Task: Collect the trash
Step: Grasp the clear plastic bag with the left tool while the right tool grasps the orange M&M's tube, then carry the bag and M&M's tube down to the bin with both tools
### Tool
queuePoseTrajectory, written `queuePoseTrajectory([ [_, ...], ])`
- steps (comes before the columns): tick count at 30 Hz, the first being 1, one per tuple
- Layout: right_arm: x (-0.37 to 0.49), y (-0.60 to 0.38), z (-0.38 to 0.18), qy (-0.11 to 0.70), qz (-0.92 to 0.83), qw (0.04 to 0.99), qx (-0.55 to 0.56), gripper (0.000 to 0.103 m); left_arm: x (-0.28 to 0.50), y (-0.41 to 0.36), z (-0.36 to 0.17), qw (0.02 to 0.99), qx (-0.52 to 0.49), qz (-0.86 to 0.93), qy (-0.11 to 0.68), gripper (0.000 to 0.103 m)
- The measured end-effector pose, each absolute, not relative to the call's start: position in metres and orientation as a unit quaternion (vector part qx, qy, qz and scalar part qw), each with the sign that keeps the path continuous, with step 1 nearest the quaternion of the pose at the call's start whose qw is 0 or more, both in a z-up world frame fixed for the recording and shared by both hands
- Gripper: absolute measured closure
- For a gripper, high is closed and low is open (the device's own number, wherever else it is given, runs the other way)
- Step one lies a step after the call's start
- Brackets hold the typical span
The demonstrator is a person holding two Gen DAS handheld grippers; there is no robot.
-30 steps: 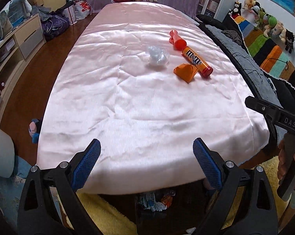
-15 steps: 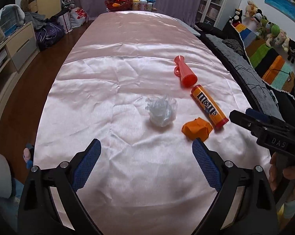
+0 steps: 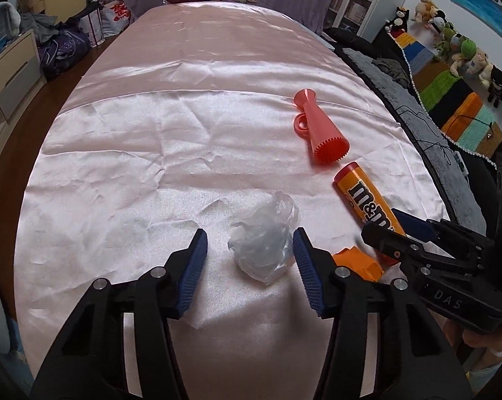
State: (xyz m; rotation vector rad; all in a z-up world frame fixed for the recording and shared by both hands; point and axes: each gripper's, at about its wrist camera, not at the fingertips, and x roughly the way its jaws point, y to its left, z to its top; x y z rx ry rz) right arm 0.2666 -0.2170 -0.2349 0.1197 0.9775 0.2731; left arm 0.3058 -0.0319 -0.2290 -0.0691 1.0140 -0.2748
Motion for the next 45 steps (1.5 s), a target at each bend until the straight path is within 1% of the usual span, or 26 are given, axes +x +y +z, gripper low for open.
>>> queuePoseTrajectory([
  [1, 0.267, -0.216, -0.235, 0.468, 0.128, 0.873, 0.05, 0.067, 0.308, -0.032, -0.232, 0.863, -0.034, -0.132, 0.486, 0.062],
  [2, 0.267, -0.217, -0.235, 0.467, 0.13, 0.873, 0.05, 0.073, 0.309, -0.033, -0.234, 0.862, -0.035, -0.132, 0.488, 0.07],
  [3, 0.267, -0.218, -0.234, 0.468, 0.132, 0.872, 0.054, 0.073, 0.309, -0.033, -0.235, 0.862, -0.036, -0.131, 0.489, 0.074],
  [7, 0.263, -0.223, -0.23, 0.461, 0.125, 0.877, 0.05, 0.074, 0.303, -0.035, -0.23, 0.864, -0.029, -0.13, 0.486, 0.079],
  [14, 0.235, -0.224, -0.209, 0.443, 0.114, 0.888, 0.039, 0.074, 0.265, -0.032, -0.202, 0.871, -0.018, -0.128, 0.473, 0.079],
  [19, 0.198, -0.226, -0.189, 0.432, 0.116, 0.894, 0.037, 0.074, 0.219, -0.029, -0.179, 0.88, -0.014, -0.13, 0.458, 0.079],
  [25, 0.146, -0.22, -0.173, 0.424, 0.128, 0.896, 0.025, 0.074, 0.159, -0.021, -0.164, 0.883, -0.02, -0.133, 0.45, 0.079],
  [35, 0.064, -0.205, -0.172, 0.427, 0.151, 0.891, 0.023, 0.074, 0.071, -0.006, -0.164, 0.883, -0.028, -0.13, 0.45, 0.079],
  [45, 0.003, -0.193, -0.195, 0.451, 0.169, 0.876, 0.017, 0.074, 0.011, -0.003, -0.185, 0.875, -0.031, -0.133, 0.465, 0.079],
])
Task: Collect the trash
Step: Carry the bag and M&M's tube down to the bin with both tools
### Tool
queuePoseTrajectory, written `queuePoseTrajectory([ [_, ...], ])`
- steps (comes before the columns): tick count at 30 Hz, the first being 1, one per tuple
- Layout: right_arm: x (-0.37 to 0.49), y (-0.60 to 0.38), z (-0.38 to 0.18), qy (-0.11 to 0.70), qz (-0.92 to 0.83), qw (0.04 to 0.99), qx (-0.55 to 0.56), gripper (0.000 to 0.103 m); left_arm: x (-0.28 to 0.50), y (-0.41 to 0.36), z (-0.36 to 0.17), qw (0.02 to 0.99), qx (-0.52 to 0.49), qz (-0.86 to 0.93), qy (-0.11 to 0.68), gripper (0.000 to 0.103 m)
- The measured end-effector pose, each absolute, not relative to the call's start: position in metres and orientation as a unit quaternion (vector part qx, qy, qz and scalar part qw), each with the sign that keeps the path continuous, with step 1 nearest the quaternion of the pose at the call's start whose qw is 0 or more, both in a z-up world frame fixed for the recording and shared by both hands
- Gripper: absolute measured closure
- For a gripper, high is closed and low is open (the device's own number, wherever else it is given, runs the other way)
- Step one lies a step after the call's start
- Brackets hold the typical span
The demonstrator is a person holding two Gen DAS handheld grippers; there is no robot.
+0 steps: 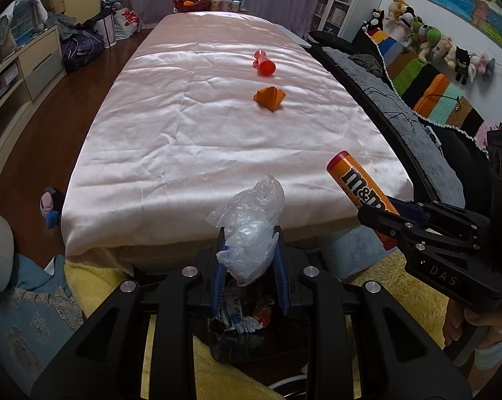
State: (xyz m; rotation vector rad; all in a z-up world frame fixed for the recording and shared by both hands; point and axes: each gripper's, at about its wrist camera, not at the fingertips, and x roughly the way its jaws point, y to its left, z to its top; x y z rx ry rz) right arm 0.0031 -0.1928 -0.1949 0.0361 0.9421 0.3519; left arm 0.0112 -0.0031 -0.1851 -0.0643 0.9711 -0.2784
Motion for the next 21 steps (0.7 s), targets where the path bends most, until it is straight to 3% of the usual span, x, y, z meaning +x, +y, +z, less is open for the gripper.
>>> queuePoseTrajectory([
  [21, -0.034, -0.186, -0.28, 0.535, 0.17, 0.827, 0.044, 0.074, -0.029, -0.01, -0.287, 0.82, -0.028, -0.138, 0.555, 0.079],
])
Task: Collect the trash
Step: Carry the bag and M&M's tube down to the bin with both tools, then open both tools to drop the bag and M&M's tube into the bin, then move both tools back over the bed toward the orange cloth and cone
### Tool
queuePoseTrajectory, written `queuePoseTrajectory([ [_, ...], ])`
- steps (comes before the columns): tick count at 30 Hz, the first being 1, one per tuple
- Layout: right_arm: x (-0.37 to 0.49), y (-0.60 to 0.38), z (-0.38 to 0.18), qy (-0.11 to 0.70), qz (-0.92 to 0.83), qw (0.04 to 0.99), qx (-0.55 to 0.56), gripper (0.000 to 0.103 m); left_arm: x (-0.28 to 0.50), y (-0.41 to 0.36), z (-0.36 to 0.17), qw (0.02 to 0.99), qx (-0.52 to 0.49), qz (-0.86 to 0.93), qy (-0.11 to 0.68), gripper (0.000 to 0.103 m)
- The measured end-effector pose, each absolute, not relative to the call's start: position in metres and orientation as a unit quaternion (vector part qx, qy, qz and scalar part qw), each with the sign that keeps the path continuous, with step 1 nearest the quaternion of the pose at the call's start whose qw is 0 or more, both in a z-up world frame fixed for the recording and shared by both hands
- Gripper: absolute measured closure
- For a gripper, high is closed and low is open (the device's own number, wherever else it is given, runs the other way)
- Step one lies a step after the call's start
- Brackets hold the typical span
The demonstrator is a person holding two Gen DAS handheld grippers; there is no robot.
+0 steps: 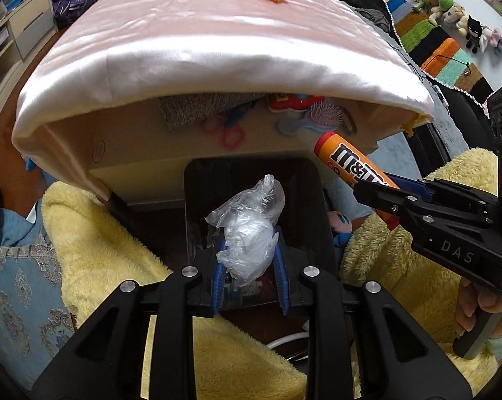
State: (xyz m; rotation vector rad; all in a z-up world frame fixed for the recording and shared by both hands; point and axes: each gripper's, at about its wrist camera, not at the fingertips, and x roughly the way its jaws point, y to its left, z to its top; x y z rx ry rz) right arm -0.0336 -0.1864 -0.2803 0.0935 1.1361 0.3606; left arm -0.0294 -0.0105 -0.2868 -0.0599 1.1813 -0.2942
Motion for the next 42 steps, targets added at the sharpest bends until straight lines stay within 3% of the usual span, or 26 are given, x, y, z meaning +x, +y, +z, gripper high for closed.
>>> queuePoseTrajectory([
  [10, -0.025, -0.18, -0.289, 0.551, 0.162, 0.817, 0.045, 0.073, -0.028, -0.019, -0.31, 0.802, -0.023, -0.143, 0.579, 0.074],
  [12, -0.023, -0.185, -0.292, 0.554, 0.157, 0.816, 0.05, 0.069, -0.026, -0.019, -0.312, 0.801, -0.021, -0.14, 0.582, 0.067],
  [14, -0.022, -0.186, -0.291, 0.551, 0.15, 0.819, 0.056, 0.048, -0.025, -0.018, -0.313, 0.8, -0.014, -0.135, 0.584, 0.059],
  [19, -0.018, -0.197, -0.286, 0.54, 0.136, 0.828, 0.065, 0.043, -0.023, -0.014, -0.311, 0.805, -0.002, -0.117, 0.581, 0.033],
  [24, -0.014, -0.211, -0.274, 0.522, 0.125, 0.84, 0.081, 0.024, -0.019, -0.004, -0.295, 0.818, -0.003, -0.105, 0.566, 0.014],
  [26, -0.011, -0.217, -0.267, 0.514, 0.122, 0.845, 0.089, 0.011, -0.016, 0.0, -0.285, 0.826, -0.004, -0.101, 0.555, 0.011],
  [28, -0.006, -0.223, -0.261, 0.506, 0.12, 0.849, 0.097, 0.008, -0.012, 0.002, -0.275, 0.832, -0.005, -0.099, 0.546, 0.01],
  [42, 0.068, -0.257, -0.206, 0.463, 0.08, 0.879, 0.078, 0.008, 0.057, -0.015, -0.214, 0.86, 0.012, -0.095, 0.501, 0.008],
])
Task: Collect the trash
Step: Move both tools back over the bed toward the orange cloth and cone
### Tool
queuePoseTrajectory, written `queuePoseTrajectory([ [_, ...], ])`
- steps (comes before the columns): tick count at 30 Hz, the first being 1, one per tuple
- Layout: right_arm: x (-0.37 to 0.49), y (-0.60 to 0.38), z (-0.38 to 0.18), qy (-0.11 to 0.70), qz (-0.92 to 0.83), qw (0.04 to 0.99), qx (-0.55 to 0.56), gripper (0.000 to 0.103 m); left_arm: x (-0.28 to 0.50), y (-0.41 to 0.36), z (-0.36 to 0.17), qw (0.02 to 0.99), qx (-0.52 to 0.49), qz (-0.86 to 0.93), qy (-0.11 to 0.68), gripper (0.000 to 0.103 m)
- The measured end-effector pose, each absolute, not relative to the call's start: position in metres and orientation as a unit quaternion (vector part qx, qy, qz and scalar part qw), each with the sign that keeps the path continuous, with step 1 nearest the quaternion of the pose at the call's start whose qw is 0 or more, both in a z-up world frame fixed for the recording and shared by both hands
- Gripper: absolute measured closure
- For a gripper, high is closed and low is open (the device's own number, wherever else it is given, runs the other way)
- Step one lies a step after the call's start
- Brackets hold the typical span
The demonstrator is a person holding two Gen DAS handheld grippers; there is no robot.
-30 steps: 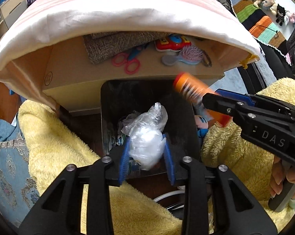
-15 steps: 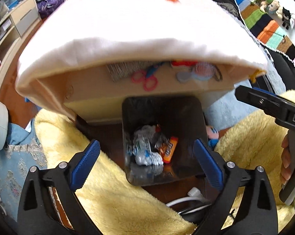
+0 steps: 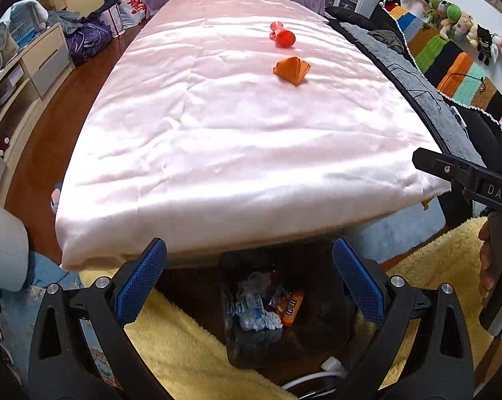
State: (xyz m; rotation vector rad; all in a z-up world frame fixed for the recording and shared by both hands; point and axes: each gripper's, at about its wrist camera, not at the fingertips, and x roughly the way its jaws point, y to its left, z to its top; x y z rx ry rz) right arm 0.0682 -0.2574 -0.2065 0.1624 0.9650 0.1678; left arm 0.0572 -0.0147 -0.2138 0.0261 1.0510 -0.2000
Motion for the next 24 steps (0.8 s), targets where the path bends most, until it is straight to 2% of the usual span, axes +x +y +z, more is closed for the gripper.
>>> queuePoseTrajectory([
  [11, 0.148, -0.281, -0.201, 0.464, 0.036, 0.884, 0.045, 0.007, 0.145, -0.055, -0.216, 0.852, -0.013, -0.116, 0.511, 0.008],
  [20, 0.203, -0.298, -0.2, 0.462, 0.029, 0.885, 0.04, 0.007, 0.213, -0.086, -0.222, 0.862, 0.004, -0.118, 0.493, 0.009],
  [24, 0.221, -0.295, -0.198, 0.46, 0.036, 0.887, 0.03, 0.007, 0.237, -0.09, -0.225, 0.863, -0.006, -0.122, 0.491, 0.024],
])
